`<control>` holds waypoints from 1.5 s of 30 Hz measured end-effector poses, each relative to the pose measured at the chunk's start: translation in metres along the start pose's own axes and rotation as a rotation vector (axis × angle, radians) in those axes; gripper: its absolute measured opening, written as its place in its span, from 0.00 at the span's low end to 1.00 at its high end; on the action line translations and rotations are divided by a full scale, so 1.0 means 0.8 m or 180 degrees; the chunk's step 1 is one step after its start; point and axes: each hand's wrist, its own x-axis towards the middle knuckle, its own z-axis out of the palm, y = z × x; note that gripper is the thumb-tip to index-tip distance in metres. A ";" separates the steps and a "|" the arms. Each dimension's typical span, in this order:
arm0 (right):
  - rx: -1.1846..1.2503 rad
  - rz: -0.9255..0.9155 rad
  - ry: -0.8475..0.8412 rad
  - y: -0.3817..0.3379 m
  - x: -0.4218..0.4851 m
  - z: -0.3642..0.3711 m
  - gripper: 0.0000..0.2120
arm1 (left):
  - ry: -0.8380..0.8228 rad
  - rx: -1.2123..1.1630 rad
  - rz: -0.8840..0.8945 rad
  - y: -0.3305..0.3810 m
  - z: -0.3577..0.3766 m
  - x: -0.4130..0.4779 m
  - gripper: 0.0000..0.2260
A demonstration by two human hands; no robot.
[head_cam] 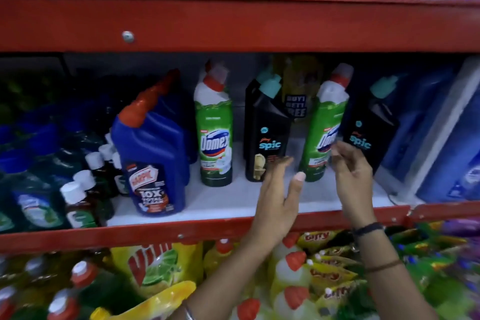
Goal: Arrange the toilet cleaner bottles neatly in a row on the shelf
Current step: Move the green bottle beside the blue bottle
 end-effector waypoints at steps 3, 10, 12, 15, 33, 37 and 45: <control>-0.0033 0.0378 -0.0231 0.012 0.032 -0.013 0.15 | -0.0173 -0.0233 -0.0324 0.008 0.035 0.033 0.19; -0.0456 0.0247 -0.0819 0.038 0.061 -0.011 0.21 | 0.0016 -0.0232 -0.0623 -0.009 0.084 0.079 0.18; -0.0654 0.0072 -0.0634 0.032 0.057 -0.012 0.18 | 0.0123 -0.0092 -0.0656 -0.015 0.086 0.083 0.18; -0.1066 -0.0303 -0.0441 0.032 0.051 -0.017 0.16 | 0.0346 0.0043 -0.0691 -0.014 0.084 0.088 0.17; 0.0064 -0.0292 -0.0798 -0.042 -0.041 0.033 0.15 | 0.1011 -0.0083 -0.0465 0.008 -0.039 0.014 0.22; 0.0373 -0.0230 -0.0930 -0.056 -0.070 0.076 0.15 | 0.1296 -0.0261 -0.0353 0.007 -0.083 -0.009 0.21; 0.0434 -0.0197 -0.1157 -0.054 -0.108 0.144 0.17 | 0.1530 -0.0214 -0.0310 -0.028 -0.142 -0.032 0.24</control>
